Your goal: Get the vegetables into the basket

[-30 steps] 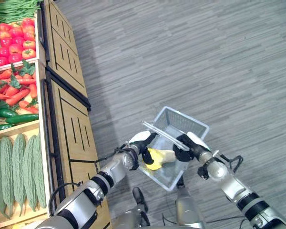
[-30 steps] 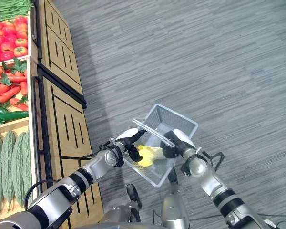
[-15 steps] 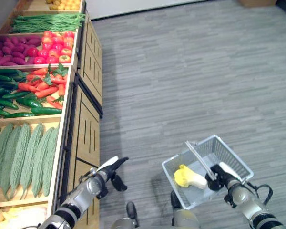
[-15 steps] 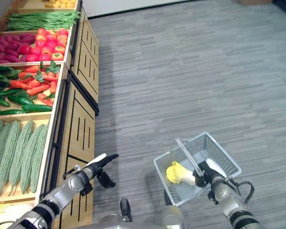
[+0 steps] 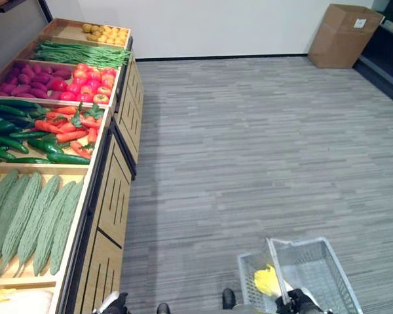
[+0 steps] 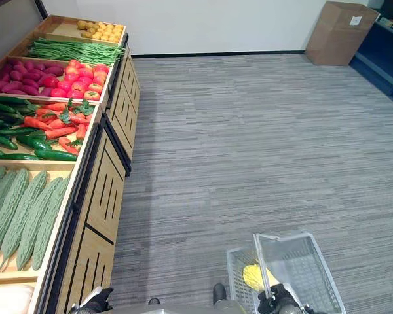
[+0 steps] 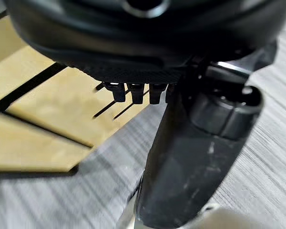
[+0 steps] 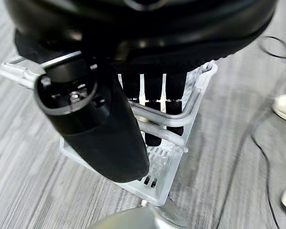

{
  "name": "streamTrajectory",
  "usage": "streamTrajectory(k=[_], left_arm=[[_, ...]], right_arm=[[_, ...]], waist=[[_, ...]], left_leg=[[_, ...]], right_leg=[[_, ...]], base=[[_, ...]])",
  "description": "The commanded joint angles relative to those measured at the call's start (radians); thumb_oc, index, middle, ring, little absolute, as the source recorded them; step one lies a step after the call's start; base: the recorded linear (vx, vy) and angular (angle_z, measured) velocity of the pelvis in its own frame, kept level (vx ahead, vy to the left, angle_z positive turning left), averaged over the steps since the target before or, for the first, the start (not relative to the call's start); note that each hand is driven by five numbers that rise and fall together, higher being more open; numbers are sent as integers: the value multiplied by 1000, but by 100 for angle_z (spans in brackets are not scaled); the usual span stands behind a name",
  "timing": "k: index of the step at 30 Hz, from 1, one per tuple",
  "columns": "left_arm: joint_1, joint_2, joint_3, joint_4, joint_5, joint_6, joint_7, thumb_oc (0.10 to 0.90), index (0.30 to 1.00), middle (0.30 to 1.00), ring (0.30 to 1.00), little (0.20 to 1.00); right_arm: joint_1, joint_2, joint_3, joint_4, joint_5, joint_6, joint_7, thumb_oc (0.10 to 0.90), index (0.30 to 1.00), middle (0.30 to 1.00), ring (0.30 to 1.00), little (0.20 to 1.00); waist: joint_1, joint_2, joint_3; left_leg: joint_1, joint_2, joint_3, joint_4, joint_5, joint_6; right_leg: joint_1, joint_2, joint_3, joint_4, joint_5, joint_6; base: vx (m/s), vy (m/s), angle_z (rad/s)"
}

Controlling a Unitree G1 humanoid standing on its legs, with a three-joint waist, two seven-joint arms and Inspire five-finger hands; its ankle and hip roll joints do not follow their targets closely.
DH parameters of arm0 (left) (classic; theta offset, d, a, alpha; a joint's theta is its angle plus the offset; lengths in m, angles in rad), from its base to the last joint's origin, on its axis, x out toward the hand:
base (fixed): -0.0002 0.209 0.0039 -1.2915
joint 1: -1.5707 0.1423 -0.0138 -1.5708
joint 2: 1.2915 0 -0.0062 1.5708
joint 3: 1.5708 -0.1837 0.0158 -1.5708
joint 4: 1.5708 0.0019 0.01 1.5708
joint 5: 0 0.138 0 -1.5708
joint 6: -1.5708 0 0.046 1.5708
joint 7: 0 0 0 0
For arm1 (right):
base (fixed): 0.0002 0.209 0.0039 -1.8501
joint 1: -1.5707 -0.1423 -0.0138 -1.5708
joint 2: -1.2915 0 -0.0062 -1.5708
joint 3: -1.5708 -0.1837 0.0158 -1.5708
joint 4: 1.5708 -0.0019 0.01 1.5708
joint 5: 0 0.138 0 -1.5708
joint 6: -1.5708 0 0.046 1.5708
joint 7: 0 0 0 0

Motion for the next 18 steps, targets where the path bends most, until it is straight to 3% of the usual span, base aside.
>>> streamTrajectory(k=[1,9,18], left_arm=[[-84,-7,88,72,-153,-2,18,900,1000,1000,1000,1000],[-100,-19,51,57,-152,-8,-12,900,1000,1000,1000,1000],[-120,-13,34,42,-161,-16,-22,900,1000,1000,1000,1000]], right_arm=[[-29,7,0,8,82,-19,11,400,300,300,300,300],[-36,27,21,34,83,-9,31,400,300,300,300,300],[-48,29,18,33,98,-7,37,400,300,300,300,300]], waist=[[2,2,35],[2,0,35],[-13,-7,56]], left_leg=[[26,-6,-8,7,-30,-37],[14,-15,3,7,-32,-34],[12,-34,19,7,-46,-18]], right_leg=[[54,-74,-55,30,-13,93],[44,-88,-73,30,2,103],[11,-105,-37,49,13,114]], base=[[-10,33,-1],[-7,20,1],[-12,44,-3]])
